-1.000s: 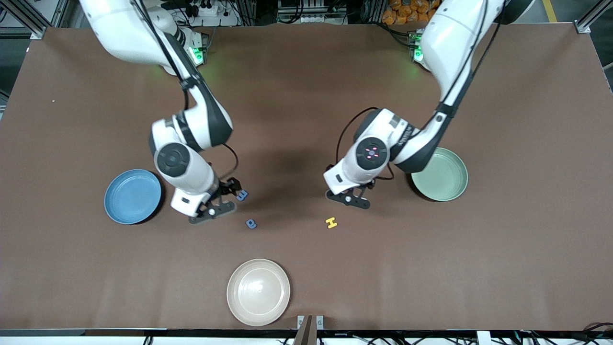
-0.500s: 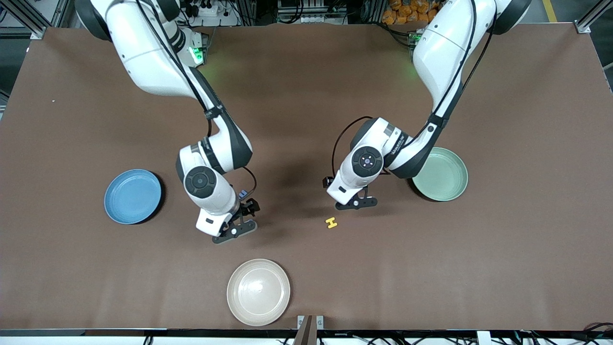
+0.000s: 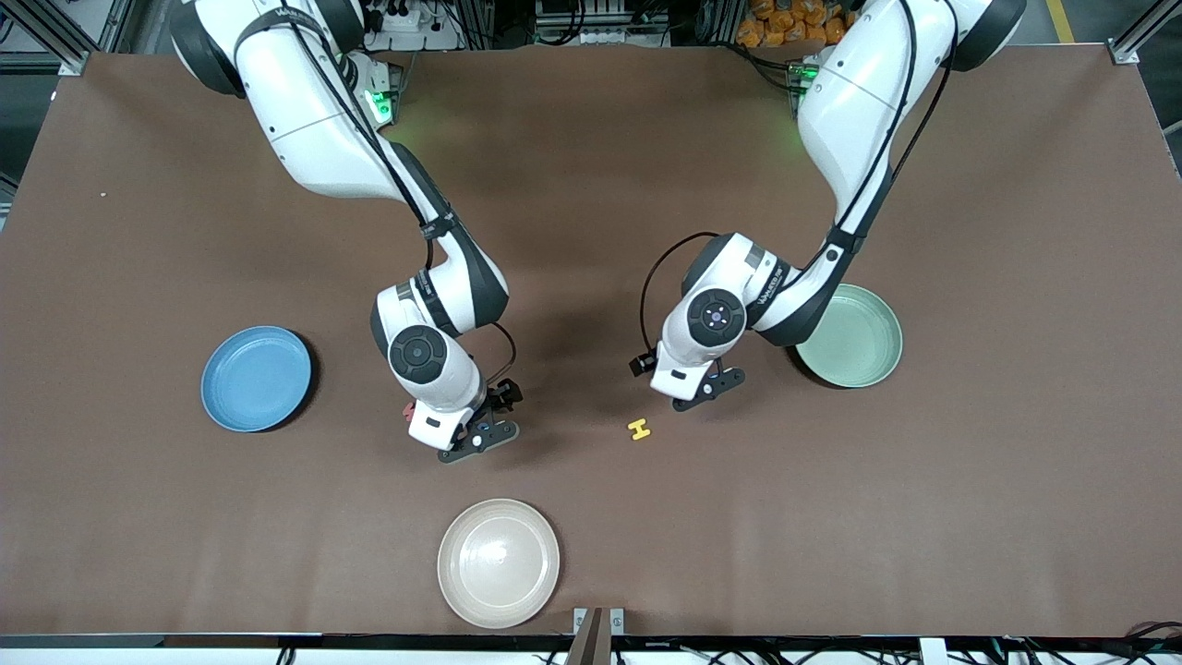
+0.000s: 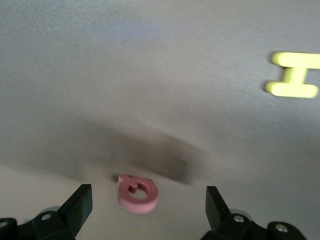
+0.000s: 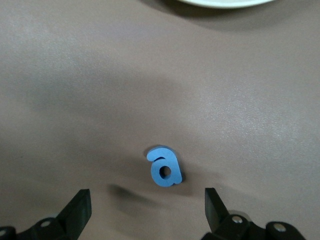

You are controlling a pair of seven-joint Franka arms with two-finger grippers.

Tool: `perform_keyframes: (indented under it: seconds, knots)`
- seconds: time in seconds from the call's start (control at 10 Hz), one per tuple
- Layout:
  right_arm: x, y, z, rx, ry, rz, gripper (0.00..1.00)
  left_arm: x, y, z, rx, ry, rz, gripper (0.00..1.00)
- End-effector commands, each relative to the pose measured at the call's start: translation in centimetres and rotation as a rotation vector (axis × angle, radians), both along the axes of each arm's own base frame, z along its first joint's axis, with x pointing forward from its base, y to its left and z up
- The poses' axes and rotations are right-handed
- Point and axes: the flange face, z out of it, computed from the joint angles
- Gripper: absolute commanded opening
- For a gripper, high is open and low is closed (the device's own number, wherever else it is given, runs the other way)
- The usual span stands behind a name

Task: Sort upper and lower case letters into plates
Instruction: 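Grasp blue a with the right gripper while the left gripper grasps pink Q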

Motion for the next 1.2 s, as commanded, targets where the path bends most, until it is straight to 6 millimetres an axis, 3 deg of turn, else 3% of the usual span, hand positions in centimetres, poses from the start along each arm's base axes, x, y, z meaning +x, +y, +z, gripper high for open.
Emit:
perform_keyframes:
  seconds: [0.0,0.4,0.7,1.1]
  knots:
    - [0.5,-0.2,-0.8,0.005,0.004,-0.021,1.0,-0.1,0.2,-0.6,-0.015,-0.009,0.04,1.0]
    - [1.3,-1.0,-1.0,0.003,-0.032,0.054,1.0,-1.0,-0.2,-2.3,0.009,-0.006,0.076,1.0]
    - [1.6,-1.3,-1.5,0.009,-0.06,0.137,1.0,-1.2,-0.3,-2.3,0.011,-0.007,0.072,1.0]
    - [1.5,-1.1,-1.6,0.013,-0.059,0.133,1.0,-1.5,-0.9,-2.0,0.009,-0.012,0.059,0.84]
